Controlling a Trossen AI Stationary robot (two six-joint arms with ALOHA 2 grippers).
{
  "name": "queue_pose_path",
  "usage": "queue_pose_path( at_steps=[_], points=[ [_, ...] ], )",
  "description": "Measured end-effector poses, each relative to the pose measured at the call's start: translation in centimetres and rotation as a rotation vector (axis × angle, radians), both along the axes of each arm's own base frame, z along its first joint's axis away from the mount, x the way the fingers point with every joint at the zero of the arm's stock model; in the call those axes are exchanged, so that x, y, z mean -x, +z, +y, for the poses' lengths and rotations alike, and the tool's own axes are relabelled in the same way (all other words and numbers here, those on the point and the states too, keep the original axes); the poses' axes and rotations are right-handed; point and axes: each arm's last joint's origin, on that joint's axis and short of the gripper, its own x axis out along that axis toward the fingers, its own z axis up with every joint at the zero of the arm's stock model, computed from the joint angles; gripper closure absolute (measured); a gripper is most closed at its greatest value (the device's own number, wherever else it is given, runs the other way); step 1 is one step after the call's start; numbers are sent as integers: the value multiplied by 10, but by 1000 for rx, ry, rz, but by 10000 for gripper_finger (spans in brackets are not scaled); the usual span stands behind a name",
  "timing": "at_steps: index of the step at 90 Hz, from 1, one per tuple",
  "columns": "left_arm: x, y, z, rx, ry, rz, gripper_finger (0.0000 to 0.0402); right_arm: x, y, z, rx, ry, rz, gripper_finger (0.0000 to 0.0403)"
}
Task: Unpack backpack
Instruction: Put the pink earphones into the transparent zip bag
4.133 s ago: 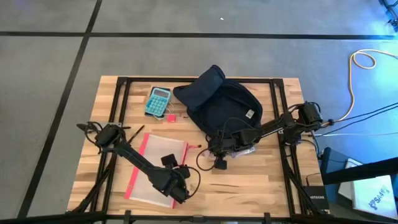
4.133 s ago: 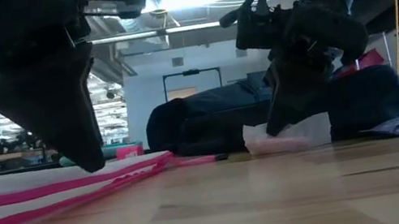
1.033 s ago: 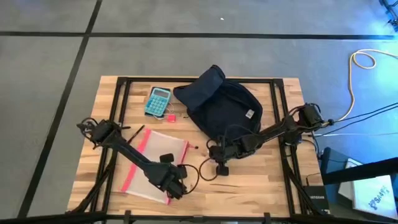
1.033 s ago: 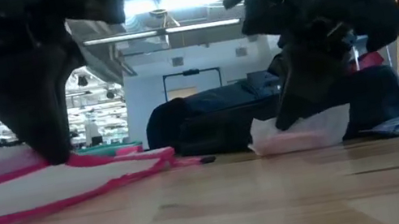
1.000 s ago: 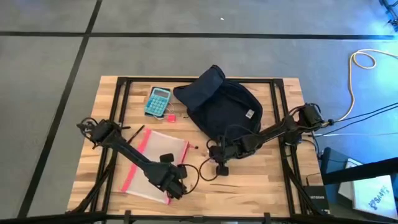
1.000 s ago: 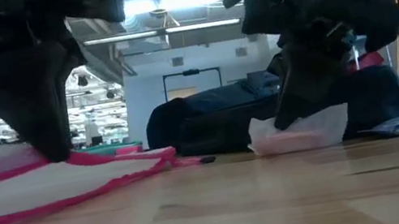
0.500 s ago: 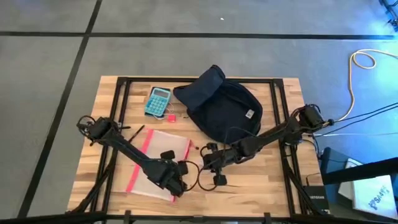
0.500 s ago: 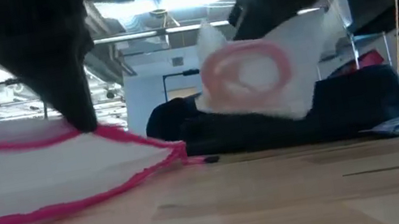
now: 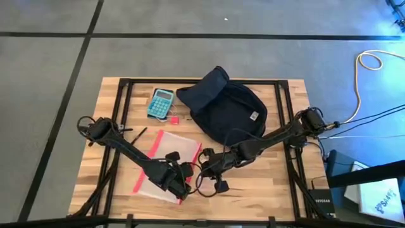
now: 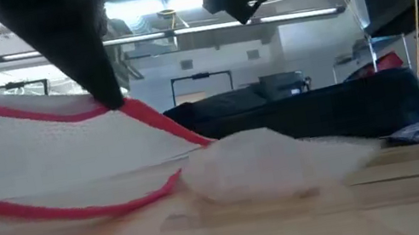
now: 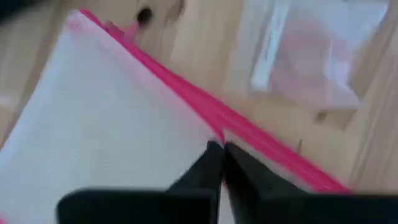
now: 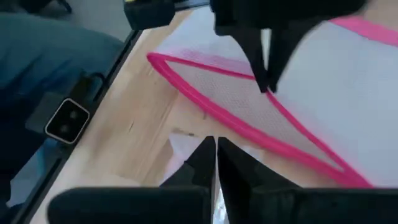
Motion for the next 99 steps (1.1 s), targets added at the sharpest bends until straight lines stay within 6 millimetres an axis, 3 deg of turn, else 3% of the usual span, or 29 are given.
queue_pose_path(
  at_steps=[34, 43, 57, 76, 87, 99],
  points=[
    [-3, 8, -1, -4, -21, -22, 401, -12, -31, 11, 81, 16, 179, 385],
    [-3, 8, -1, -11, -21, -20, 401, -12, -40, 19, 105, 33, 184, 350],
    [-4, 8, 1, -18, -19, -23, 401, -14, -43, 34, 152, 19, 90, 262],
    [-4, 7, 1, -22, -17, -19, 401, -24, -78, 39, 200, -24, 92, 152],
    [-4, 8, 1, -17, -15, -27, 401, -28, -92, 38, 192, -43, 113, 125],
    [-4, 8, 1, -20, -18, -24, 401, -31, -106, 33, 150, -66, 170, 127]
  ],
)
